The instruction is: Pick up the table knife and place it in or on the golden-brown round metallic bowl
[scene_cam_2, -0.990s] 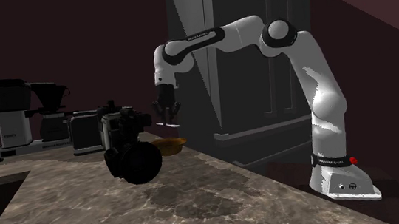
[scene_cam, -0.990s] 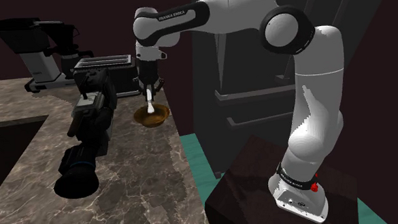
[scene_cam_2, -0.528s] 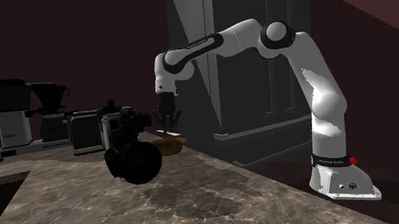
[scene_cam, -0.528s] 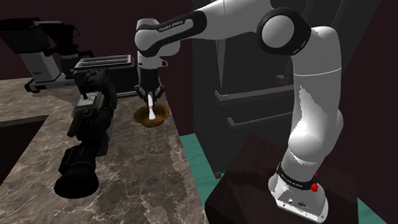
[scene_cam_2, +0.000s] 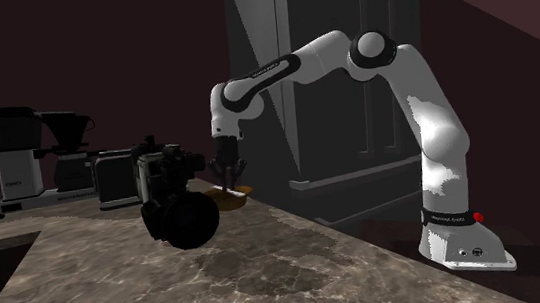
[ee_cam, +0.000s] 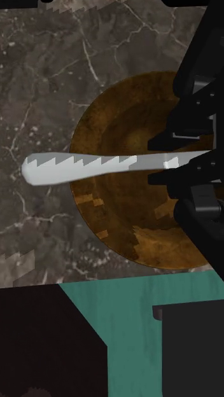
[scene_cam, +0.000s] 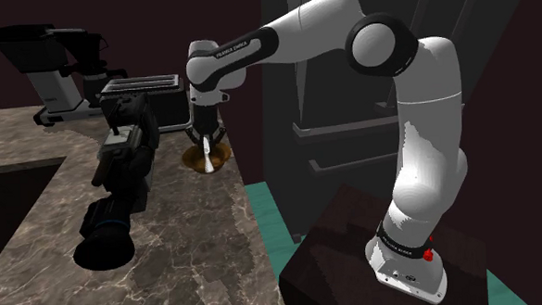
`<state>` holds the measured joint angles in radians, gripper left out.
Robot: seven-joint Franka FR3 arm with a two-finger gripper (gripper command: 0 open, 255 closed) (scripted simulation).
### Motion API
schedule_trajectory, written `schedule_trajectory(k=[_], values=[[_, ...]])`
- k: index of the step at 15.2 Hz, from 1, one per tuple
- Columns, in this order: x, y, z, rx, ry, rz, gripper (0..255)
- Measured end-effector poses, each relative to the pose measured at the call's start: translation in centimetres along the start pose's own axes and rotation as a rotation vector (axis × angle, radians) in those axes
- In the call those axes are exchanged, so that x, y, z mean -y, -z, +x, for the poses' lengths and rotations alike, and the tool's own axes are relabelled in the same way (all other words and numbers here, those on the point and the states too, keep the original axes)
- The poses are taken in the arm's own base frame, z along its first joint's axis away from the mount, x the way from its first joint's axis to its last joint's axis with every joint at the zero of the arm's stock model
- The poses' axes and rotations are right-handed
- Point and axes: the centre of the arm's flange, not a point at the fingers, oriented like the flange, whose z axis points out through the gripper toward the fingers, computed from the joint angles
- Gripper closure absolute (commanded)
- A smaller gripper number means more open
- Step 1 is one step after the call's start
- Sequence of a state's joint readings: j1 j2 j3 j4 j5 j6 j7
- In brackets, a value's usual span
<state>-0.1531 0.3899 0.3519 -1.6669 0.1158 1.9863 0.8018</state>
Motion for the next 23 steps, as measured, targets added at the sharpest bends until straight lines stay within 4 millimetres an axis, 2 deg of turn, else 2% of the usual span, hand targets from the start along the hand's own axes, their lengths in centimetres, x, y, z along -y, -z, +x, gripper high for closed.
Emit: schedule_trajectory(k=[5,6,12,17,23], values=[[0.0,-0.1,0.0,-0.001,0.001,0.001,255],[0.0,-0.1,0.0,0.000,0.000,0.001,0],[0.0,-0.1,0.0,0.000,0.000,0.000,0],[0.1,4.1,0.2,-0.001,0.000,0.001,0],[0.0,4.9,0.0,0.000,0.000,0.000,0]])
